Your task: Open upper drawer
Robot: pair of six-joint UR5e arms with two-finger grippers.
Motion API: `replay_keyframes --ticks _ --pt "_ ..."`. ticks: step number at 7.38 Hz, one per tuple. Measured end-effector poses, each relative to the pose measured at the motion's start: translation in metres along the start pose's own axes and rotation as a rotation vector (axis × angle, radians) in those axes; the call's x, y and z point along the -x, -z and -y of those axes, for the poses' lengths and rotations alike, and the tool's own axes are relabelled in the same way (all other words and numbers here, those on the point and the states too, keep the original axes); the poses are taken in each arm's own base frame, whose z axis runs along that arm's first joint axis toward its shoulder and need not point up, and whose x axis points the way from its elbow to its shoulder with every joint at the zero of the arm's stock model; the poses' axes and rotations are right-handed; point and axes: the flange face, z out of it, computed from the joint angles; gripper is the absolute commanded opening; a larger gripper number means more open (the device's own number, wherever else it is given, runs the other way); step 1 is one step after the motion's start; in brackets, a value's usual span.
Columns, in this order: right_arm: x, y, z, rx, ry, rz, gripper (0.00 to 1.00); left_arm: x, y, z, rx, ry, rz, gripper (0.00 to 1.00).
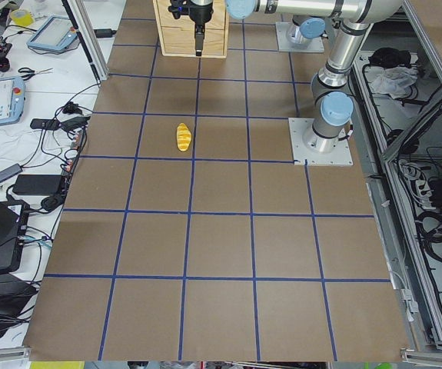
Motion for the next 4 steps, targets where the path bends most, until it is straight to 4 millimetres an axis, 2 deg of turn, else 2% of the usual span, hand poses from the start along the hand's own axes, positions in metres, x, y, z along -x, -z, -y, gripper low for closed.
replay_keyframes --ticks 2,4 --pt "0.000 0.000 0.000 0.000 0.000 0.000 1.00 -0.015 -0.008 0.010 -0.033 0.014 -0.019 1.00" --pt "0.000 0.000 0.000 0.000 0.000 0.000 1.00 -0.054 -0.021 0.011 -0.045 0.058 -0.050 1.00"
